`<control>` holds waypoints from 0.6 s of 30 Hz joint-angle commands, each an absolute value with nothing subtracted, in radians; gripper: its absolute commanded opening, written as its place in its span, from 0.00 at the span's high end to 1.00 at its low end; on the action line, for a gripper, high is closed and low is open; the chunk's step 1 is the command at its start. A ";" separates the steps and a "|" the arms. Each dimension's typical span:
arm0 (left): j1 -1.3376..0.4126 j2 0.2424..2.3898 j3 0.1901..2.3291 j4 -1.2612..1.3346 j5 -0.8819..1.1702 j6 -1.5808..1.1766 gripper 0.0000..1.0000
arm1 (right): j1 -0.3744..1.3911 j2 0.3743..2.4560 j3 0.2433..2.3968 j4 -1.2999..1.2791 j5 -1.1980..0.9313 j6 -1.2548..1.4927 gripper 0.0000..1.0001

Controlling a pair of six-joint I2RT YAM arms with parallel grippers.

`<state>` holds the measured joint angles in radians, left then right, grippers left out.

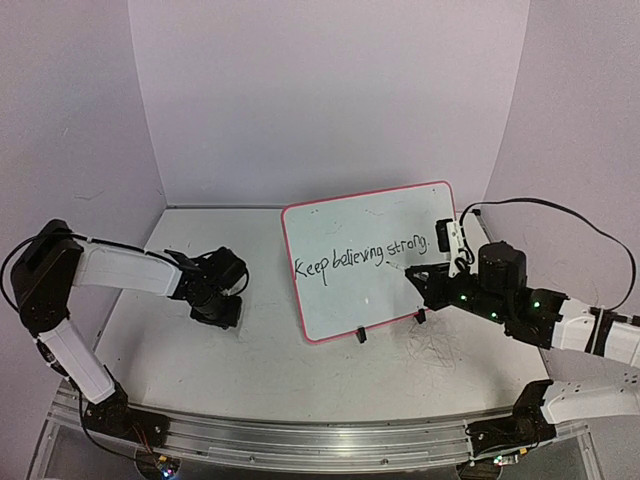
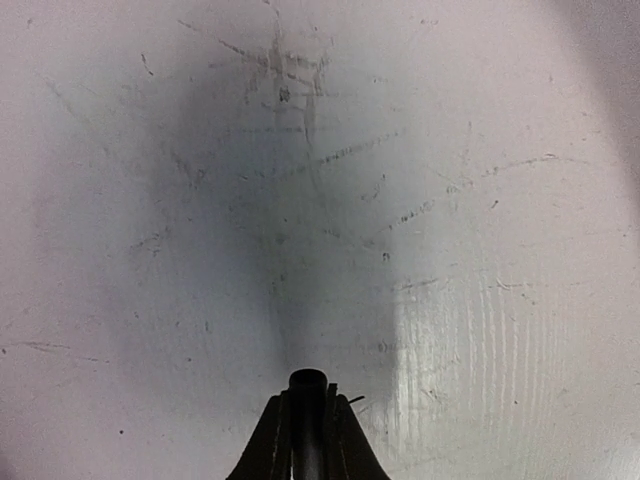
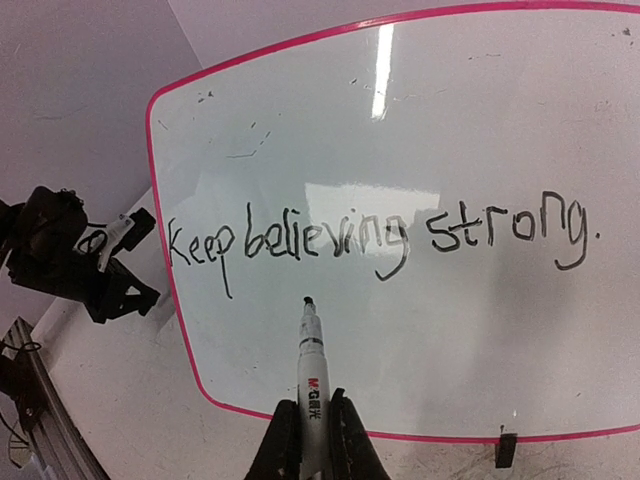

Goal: Write a sentence on the whiteboard
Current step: Pick up the pen cap from the center of the board, then insert the whiteboard marker without the cap into the pen cap.

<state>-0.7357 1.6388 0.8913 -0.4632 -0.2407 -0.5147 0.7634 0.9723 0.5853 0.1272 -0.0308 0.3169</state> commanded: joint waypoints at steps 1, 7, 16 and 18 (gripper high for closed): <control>-0.738 1.460 0.890 -0.480 -0.292 -0.467 0.96 | 0.769 0.998 0.653 0.082 -0.004 0.326 1.00; -0.756 1.258 0.869 -0.446 -0.188 -0.396 0.97 | 0.770 1.031 0.687 0.037 -0.057 0.332 1.00; -0.937 1.052 0.852 -0.314 0.036 -0.108 0.98 | 0.830 1.120 0.758 0.072 -0.237 0.341 1.00; -0.985 1.051 0.854 -0.313 0.043 -0.002 0.98 | 0.844 1.143 0.775 0.087 -0.304 0.336 1.00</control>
<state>-0.9017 1.0666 0.8612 -0.3801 -0.0566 -0.2343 0.8095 1.1107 0.7036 0.0373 -0.1724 0.3382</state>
